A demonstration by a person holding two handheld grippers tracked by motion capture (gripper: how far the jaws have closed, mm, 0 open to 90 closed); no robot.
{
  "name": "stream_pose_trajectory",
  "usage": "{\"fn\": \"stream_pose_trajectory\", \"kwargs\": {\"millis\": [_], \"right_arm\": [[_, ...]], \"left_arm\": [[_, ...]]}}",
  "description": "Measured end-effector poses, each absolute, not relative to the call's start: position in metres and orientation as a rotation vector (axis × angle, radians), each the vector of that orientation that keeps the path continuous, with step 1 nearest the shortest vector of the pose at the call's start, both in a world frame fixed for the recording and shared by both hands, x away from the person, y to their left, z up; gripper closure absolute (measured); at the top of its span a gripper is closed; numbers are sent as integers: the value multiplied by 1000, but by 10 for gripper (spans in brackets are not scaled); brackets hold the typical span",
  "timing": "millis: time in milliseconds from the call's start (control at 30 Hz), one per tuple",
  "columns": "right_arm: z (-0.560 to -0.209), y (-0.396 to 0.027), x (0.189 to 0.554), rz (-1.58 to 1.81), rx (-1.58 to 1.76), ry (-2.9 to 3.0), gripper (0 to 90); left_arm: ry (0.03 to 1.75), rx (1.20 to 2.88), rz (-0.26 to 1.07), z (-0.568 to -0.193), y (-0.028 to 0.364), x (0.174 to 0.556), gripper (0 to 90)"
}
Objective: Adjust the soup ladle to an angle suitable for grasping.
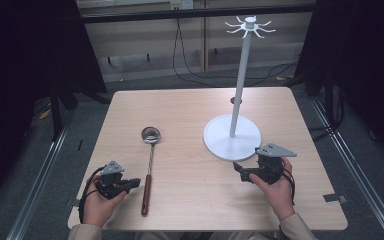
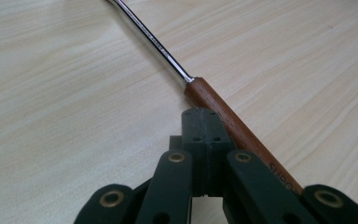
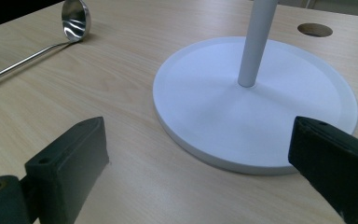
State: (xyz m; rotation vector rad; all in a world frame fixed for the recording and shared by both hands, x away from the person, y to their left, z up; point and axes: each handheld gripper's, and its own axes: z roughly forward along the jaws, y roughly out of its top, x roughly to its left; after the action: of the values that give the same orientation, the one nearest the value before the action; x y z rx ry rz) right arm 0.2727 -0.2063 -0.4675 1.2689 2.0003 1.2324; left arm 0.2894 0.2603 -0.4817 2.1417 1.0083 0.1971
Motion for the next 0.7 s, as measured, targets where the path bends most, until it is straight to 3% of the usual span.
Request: {"fn": "stream_pose_trajectory", "kwargs": {"millis": [367, 700], "right_arm": [[-466, -212, 267, 1232, 1285, 1980, 43], [-466, -222, 262, 1241, 1316, 1950, 43]], "left_arm": [[972, 2188, 233, -491, 247, 307, 900], [938, 2204, 149, -495, 231, 307, 900]]}}
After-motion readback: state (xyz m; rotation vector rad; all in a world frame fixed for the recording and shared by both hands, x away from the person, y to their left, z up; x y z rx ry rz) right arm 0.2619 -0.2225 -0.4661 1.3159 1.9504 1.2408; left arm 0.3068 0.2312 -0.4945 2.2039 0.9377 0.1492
